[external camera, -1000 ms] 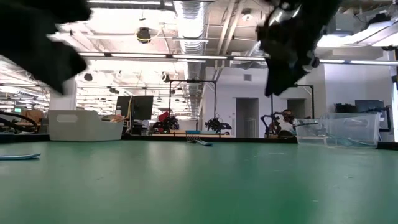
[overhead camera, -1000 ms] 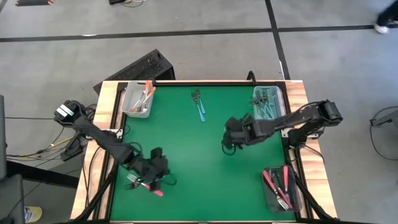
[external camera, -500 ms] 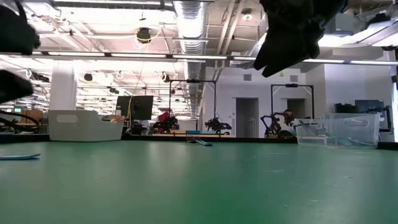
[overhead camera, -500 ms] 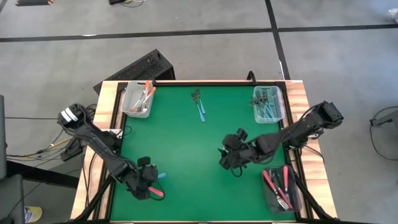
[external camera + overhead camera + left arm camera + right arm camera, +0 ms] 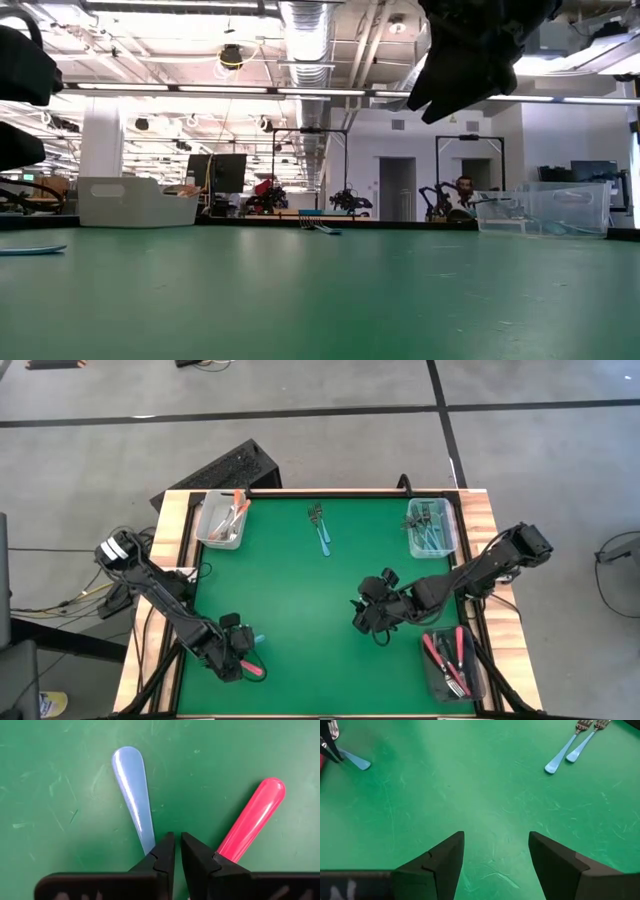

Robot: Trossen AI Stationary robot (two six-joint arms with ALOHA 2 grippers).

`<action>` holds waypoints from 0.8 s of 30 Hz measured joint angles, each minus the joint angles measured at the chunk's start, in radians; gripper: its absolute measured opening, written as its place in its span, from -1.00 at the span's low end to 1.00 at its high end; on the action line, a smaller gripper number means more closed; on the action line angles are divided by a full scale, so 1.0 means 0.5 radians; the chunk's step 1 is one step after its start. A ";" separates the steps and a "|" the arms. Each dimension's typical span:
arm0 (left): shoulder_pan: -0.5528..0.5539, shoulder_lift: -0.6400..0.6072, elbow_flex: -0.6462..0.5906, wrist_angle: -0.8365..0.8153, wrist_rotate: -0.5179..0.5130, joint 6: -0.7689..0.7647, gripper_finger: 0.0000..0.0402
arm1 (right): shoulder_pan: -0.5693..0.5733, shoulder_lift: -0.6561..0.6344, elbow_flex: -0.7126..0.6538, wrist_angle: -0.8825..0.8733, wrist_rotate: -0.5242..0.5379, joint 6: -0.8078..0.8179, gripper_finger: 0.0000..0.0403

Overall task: Sort silverware by color (type)
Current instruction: Put the blue fork into the transparent bin

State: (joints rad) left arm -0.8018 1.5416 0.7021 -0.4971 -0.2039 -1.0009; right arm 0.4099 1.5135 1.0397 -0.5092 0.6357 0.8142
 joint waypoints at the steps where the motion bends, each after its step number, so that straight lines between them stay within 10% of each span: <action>1: 0.003 -0.013 -0.002 -0.001 0.000 -0.002 -0.91 | 0.000 0.000 0.000 0.002 0.000 0.000 0.24; 24: 0.001 -0.097 0.003 -0.270 0.093 -0.336 -0.50 | 0.001 0.000 0.000 0.039 -0.010 -0.002 0.24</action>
State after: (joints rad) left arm -0.8012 1.4929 0.7034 -0.6319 -0.1575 -1.1687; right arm 0.4102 1.5135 1.0397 -0.4897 0.6308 0.8134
